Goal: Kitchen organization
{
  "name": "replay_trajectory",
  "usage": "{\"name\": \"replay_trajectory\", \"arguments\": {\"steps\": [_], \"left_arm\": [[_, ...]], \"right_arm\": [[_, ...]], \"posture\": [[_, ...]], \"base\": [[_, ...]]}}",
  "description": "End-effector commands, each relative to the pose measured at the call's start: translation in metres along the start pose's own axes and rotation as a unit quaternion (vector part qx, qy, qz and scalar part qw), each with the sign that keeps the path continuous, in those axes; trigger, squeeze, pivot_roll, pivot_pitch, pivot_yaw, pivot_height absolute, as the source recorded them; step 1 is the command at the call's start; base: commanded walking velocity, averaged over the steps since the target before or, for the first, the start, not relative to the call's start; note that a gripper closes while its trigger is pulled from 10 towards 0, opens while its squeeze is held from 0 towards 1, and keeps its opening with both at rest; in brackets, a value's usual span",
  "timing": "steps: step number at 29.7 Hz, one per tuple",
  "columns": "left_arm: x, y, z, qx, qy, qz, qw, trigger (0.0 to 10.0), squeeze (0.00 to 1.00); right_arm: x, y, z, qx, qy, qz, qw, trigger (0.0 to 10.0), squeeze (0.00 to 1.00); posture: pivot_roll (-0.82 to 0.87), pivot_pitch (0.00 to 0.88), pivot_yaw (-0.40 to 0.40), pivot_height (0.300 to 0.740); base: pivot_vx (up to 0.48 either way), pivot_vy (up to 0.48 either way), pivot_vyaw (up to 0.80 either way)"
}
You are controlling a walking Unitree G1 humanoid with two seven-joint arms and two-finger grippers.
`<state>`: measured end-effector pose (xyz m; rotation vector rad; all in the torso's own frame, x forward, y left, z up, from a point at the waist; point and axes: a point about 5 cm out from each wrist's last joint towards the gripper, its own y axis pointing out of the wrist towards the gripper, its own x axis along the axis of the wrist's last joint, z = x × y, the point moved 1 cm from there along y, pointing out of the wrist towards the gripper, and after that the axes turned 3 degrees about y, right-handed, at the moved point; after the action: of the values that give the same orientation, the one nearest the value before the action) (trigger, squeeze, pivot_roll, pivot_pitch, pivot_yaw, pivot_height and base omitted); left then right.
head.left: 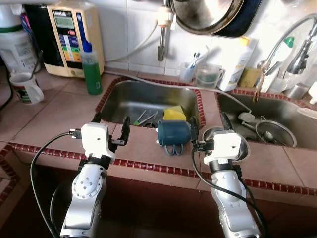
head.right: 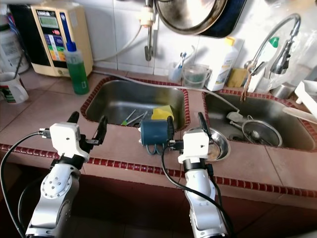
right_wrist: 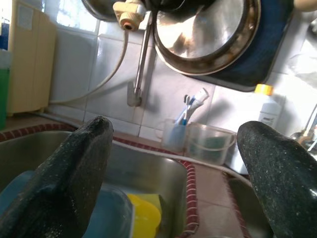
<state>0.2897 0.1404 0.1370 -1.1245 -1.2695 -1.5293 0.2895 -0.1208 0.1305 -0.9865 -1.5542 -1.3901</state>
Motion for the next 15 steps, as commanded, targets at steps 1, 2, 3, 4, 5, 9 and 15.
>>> {"name": "replay_trajectory", "arguments": {"steps": [1,2,3,4,5,9,15], "left_arm": [[0.004,0.001,-0.001,-0.009,0.003,-0.006,1.0,10.0,0.0],[0.004,0.001,-0.001,-0.011,0.004,-0.005,1.0,10.0,0.0],[0.003,0.0,-0.002,-0.016,0.003,-0.003,1.0,10.0,0.0],[0.002,-0.001,-0.004,-0.024,0.002,-0.002,1.0,10.0,0.0],[0.002,-0.002,-0.006,-0.034,0.0,-0.001,0.999,10.0,0.0],[0.0,-0.006,-0.014,-0.069,-0.002,0.006,0.998,10.0,0.0],[-0.004,-0.01,-0.018,-0.093,0.014,0.012,0.996,10.0,0.0]], "right_arm": [[0.001,0.0,-0.003,-0.003,-0.005,0.0,1.0,10.0,0.0],[0.0,0.0,-0.003,-0.003,-0.004,0.0,1.0,10.0,0.0],[0.0,0.0,-0.003,-0.003,-0.005,0.0,1.0,10.0,0.0],[0.0,0.0,-0.003,-0.003,-0.005,0.001,1.0,10.0,0.0],[0.0,0.0,-0.003,-0.002,-0.005,0.001,1.0,10.0,0.0],[0.0,0.0,-0.002,0.002,-0.005,0.001,1.0,10.0,0.0],[-0.003,-0.001,-0.001,0.0,-0.01,0.007,1.0,10.0,0.0]], "posture": [[-0.11,0.0,-0.046,0.74],[-0.11,0.0,-0.044,0.74],[-0.11,0.0,-0.044,0.74],[-0.11,0.0,-0.044,0.74],[-0.1,0.0,-0.045,0.74],[-0.1,0.0,-0.045,0.74],[-0.1,0.0,-0.051,0.74]], "base": [[0.0,0.0,0.0],[0.0,0.0,0.0],[0.0,0.0,0.0],[0.0,0.0,0.0],[0.0,0.0,0.0],[0.0,0.0,0.0],[0.0,0.0,0.0]]}}
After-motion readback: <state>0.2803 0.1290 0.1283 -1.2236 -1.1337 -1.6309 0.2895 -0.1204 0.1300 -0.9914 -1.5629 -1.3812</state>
